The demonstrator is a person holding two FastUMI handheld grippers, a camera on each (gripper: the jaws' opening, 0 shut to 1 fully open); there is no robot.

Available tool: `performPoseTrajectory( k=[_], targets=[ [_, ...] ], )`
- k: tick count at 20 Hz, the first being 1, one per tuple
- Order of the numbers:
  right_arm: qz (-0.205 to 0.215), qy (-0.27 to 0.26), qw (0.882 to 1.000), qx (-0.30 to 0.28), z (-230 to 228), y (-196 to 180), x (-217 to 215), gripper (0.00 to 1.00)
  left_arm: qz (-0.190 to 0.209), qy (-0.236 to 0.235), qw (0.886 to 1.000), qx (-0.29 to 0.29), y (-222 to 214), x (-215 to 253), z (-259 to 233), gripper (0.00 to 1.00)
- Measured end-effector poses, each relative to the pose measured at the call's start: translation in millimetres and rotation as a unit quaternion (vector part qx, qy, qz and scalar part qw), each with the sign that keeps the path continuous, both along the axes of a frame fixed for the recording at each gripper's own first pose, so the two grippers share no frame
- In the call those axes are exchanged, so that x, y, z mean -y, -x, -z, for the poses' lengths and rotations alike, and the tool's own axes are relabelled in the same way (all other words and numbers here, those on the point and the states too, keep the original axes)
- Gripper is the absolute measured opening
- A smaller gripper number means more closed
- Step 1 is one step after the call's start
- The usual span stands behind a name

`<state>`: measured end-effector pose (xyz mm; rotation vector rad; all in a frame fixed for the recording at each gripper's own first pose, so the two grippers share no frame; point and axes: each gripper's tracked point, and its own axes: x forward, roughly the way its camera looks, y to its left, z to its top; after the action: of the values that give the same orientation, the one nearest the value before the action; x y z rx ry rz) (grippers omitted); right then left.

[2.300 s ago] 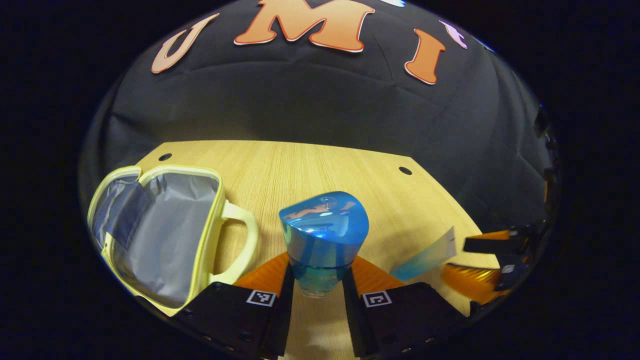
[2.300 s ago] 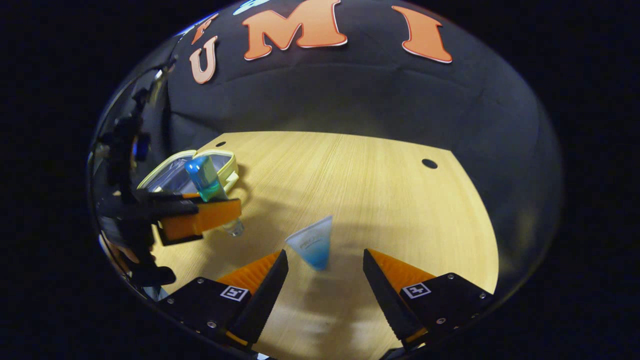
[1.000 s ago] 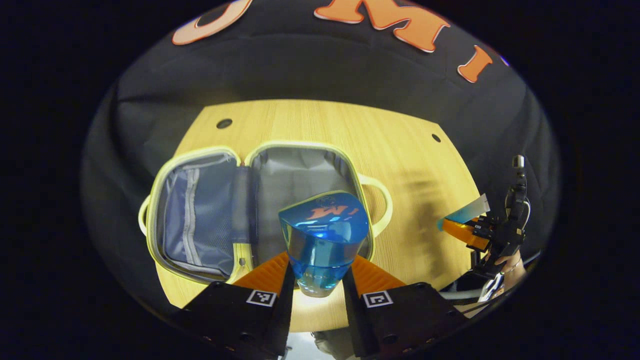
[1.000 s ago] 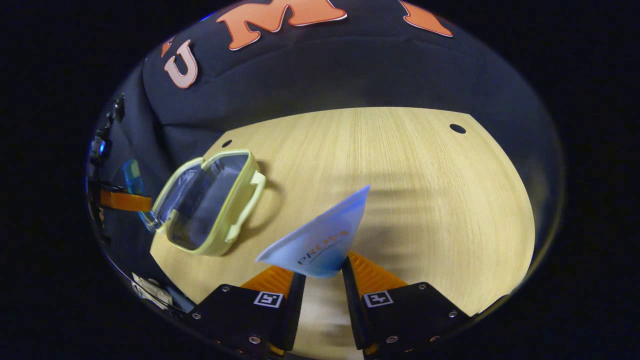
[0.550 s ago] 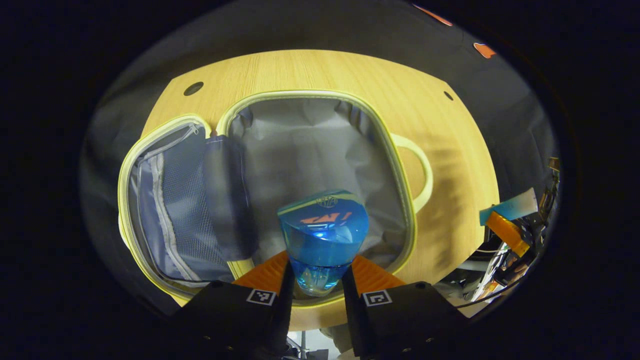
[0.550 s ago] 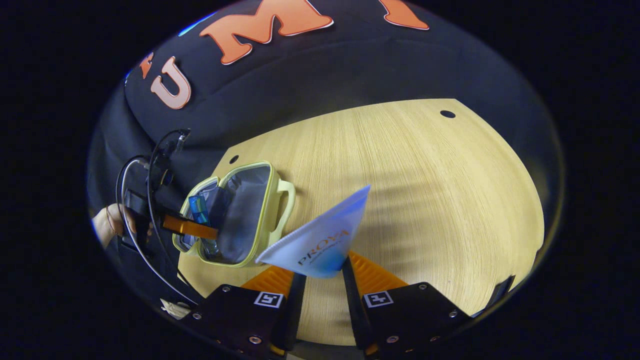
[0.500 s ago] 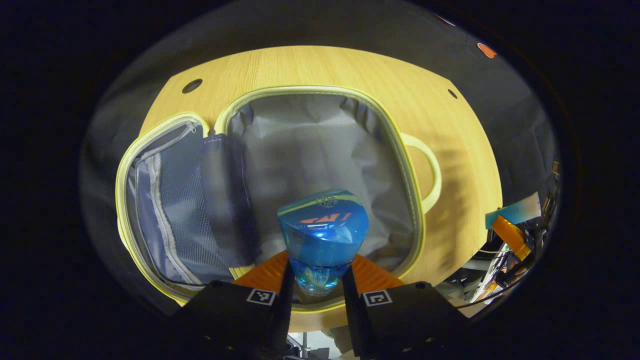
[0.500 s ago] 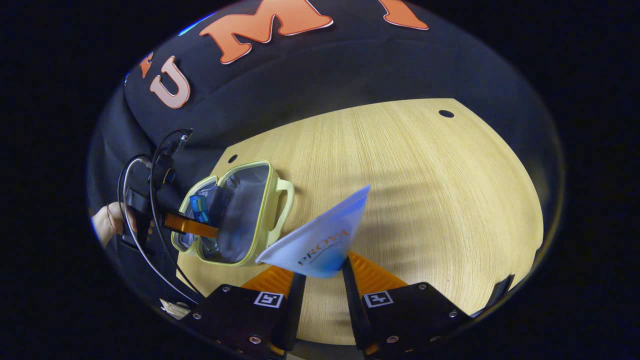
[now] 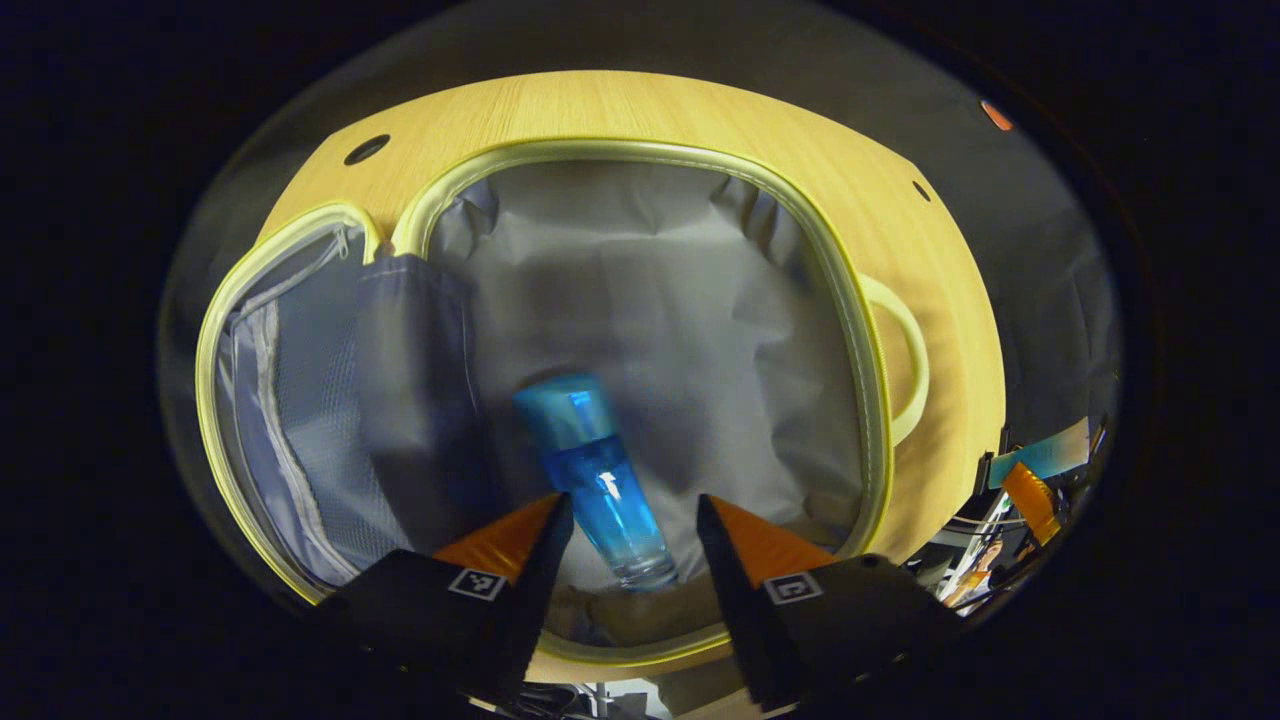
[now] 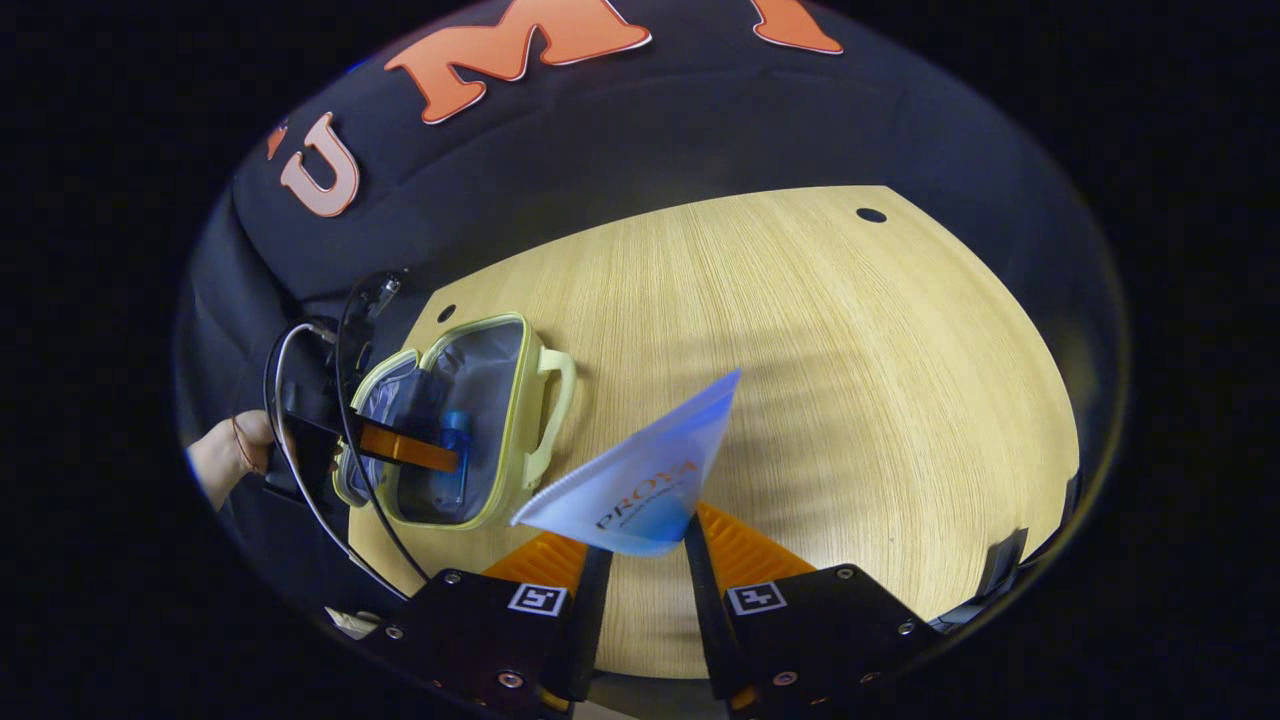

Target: First open the suitcase, pack the skin care products into it, and then close the suitcase.

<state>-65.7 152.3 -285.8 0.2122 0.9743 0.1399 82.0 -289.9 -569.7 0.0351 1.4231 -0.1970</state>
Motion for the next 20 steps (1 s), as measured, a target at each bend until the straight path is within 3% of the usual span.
performPoseTrajectory(
  k=[1, 3, 7, 10, 11, 14, 17, 20],
  targets=[
    [-0.003, -0.003, 1.0, -0.002, -2, -1, -3, 0.44, 0.002, 0.0, 1.0, 0.006, -1, 2, -3, 0.82],
    [-0.013, -0.011, 1.0, 0.0, -10, -7, -11, 0.44, 0.001, 0.01, 1.0, 0.03, 2, 5, -15, 0.97],
    [-0.059, -0.031, 0.998, 0.01, -45, -38, -46, 0.44, 0.006, 0.065, 0.992, 0.112, 10, 17, -70, 0.98],
    [-0.124, -0.022, 0.992, 0.019, -69, -57, -91, 0.44, -0.01, 0.094, 0.976, 0.195, 19, -11, -132, 0.97],
    [-0.155, -0.036, 0.987, 0.008, -76, -59, -122, 0.44, -0.024, 0.087, 0.97, 0.224, 24, -36, -156, 0.97],
    [-0.184, -0.072, 0.979, -0.042, -66, -57, -168, 0.44, -0.05, 0.056, 0.961, 0.265, 44, -92, -191, 0.97],
    [-0.183, -0.074, 0.972, -0.13, -22, -42, -194, 0.44, -0.094, 0.046, 0.954, 0.279, 70, -142, -218, 0.97],
    [-0.186, -0.05, 0.963, -0.191, 18, -34, -204, 0.44, -0.133, 0.049, 0.952, 0.27, 91, -175, -203, 0.97]
  ],
)
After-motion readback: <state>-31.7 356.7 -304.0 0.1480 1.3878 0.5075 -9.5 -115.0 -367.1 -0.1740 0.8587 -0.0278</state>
